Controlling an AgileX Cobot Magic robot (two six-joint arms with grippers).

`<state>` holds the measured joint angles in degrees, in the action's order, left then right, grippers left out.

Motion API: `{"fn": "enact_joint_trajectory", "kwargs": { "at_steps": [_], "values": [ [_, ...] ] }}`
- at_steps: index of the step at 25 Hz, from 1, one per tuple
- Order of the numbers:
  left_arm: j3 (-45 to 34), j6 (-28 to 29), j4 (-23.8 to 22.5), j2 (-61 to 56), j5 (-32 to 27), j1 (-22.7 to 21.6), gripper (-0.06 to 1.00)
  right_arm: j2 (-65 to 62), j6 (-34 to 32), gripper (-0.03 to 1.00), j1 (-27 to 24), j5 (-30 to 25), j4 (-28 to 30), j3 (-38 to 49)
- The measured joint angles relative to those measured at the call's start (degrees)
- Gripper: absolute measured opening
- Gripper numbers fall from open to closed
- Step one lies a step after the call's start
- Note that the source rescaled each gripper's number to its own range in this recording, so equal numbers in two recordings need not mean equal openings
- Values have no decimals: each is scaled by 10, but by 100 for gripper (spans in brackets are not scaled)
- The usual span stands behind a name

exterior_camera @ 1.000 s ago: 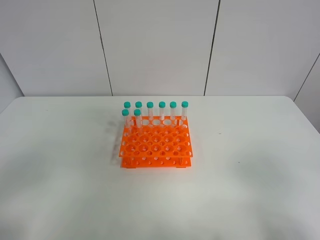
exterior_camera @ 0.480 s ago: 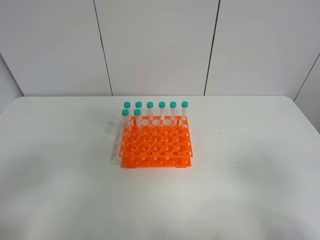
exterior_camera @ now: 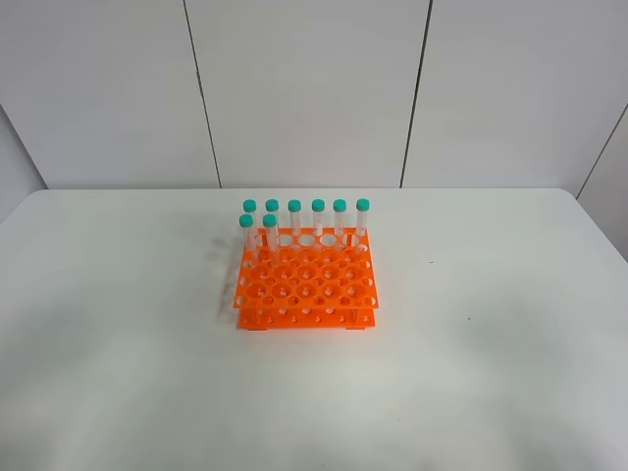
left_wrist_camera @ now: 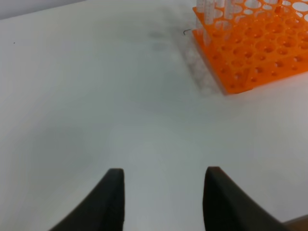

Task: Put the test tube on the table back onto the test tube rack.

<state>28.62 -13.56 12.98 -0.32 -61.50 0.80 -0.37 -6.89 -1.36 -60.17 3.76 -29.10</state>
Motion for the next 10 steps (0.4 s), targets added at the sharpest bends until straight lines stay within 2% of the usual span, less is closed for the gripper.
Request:
{"fn": "enact_joint_trajectory", "kwargs": {
  "at_steps": [10],
  "values": [
    [0,0,0,0,0,0,30,0,0,85,0,0,0,0]
  ]
}}
